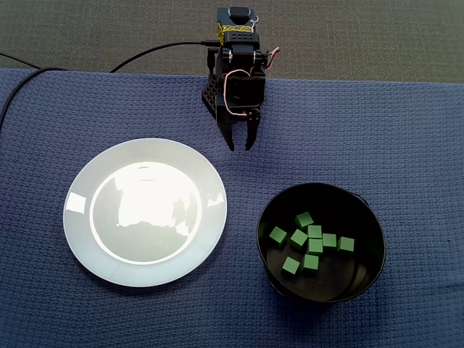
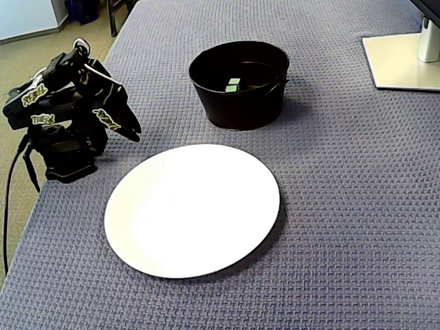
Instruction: Pick up the items on the white plate and put them in the black container.
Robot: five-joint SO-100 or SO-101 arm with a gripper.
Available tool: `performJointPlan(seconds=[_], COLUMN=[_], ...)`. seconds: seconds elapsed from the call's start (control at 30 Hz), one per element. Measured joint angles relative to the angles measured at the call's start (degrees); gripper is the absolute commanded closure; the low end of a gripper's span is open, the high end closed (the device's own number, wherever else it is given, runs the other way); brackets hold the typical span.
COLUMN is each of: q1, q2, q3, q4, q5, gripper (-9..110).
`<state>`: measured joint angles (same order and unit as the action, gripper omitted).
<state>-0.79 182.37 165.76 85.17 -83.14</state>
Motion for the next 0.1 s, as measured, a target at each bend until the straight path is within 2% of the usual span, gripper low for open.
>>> performJointPlan(seconds=[0.1], q1=[0.0], q2=[0.0], q3=[0.0], q4=[0.0], q5=[0.0], gripper=[98])
